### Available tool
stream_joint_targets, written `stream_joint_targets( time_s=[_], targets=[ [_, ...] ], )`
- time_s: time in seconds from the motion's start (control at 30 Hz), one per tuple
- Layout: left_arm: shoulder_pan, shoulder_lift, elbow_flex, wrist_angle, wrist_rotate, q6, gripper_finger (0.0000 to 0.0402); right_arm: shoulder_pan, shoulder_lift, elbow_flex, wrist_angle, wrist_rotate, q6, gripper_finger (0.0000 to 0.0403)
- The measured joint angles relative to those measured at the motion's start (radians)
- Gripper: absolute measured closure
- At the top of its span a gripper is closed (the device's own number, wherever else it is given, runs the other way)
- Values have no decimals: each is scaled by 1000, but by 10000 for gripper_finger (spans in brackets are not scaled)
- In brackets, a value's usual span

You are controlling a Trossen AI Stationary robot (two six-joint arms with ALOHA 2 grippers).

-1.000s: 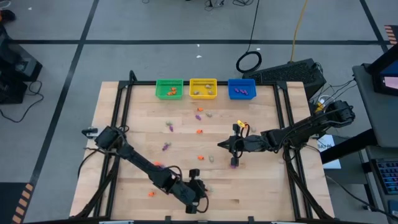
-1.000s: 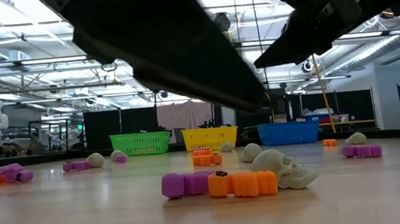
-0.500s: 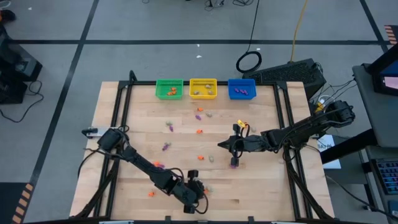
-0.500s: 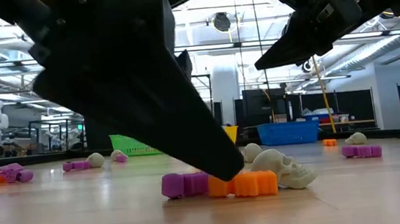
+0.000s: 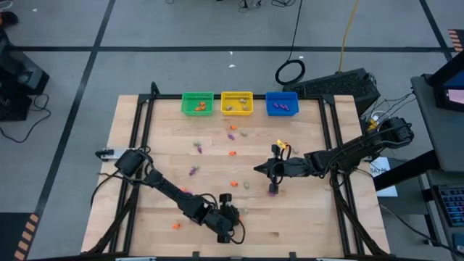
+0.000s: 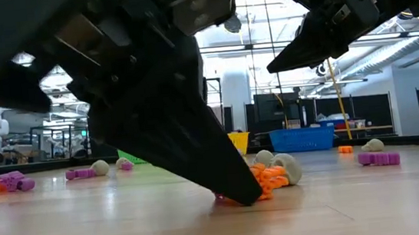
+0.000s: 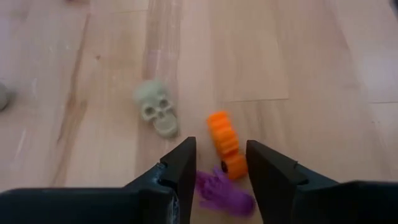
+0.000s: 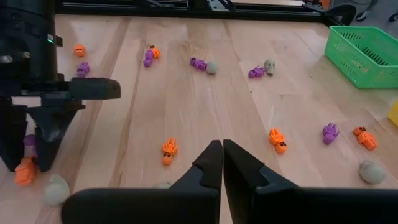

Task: Sort Halloween decoration
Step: Put the orange skeleton toy into the green bin

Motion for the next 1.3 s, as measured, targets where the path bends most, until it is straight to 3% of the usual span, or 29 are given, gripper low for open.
stream_joint_targets(
  time_s=[0.2,0.43,0.87,1.07,1.3],
  targets=[
    [2,18,1,14,-11,-22,285,0,0,0,1,0,-5,403],
    [2,1,-1,9,-30,-18,383,0,0,0,0,0,-12,403],
    [25,-110,0,5,-57,33,384,0,0,-1,-1,0,-15,403],
    [41,-104,-18,-25,8,22,380,0,0,-1,-1,0,-37,403],
    [38,-102,-92,-127,10,-109,386,0,0,-1,-1,0,-38,403]
  ],
)
